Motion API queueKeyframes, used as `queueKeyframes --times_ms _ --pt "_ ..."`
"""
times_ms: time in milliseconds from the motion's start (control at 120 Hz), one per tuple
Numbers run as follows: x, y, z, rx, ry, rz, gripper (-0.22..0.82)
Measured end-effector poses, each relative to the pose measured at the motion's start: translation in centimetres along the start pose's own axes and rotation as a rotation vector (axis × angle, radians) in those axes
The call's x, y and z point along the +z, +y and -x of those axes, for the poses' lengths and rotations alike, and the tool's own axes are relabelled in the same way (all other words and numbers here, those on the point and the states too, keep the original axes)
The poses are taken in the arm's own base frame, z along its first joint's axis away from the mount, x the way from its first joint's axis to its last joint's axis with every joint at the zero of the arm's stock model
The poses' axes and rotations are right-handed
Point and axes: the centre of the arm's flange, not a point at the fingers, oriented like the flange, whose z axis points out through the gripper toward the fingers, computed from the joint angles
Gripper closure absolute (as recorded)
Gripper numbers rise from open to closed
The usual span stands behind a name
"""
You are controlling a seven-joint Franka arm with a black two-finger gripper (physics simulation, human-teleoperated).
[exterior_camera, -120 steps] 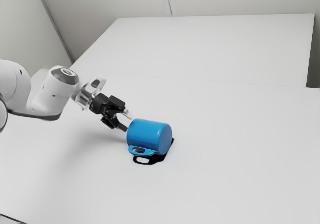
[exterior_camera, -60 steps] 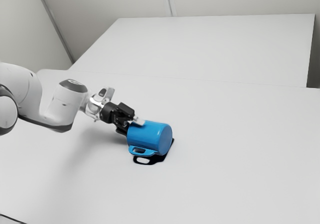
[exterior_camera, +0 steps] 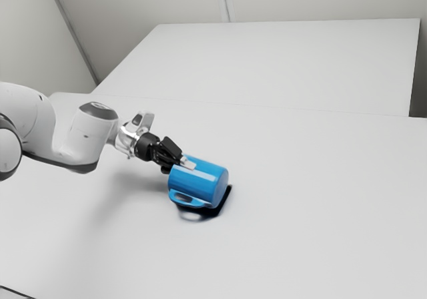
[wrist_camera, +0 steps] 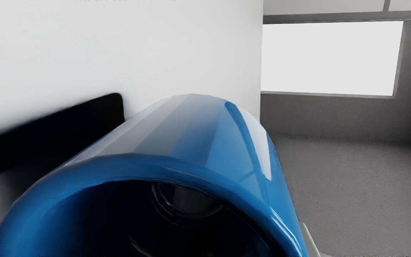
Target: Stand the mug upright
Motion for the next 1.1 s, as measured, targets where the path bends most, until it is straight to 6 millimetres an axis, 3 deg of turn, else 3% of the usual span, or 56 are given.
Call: queueKeyframes --times_ms 158,350,508,708,917,1100 --pt "-0.5 3.3 0.1 0.072 -0.017 -0.084 0.77" --pt "-1.6 9.0 1.0 0.242 -0.112 -0.43 0.78" --pt "0.2 11.6 2.4 0.379 -0.204 -0.704 0.78" --pt "3.8 12.4 3.6 0.54 -0.3 -0.948 0.78" --pt "3.1 11.3 4.0 0.619 -0.278 -1.106 0.78" --pt "5.1 11.3 4.1 0.698 -0.298 -1.17 0.78"
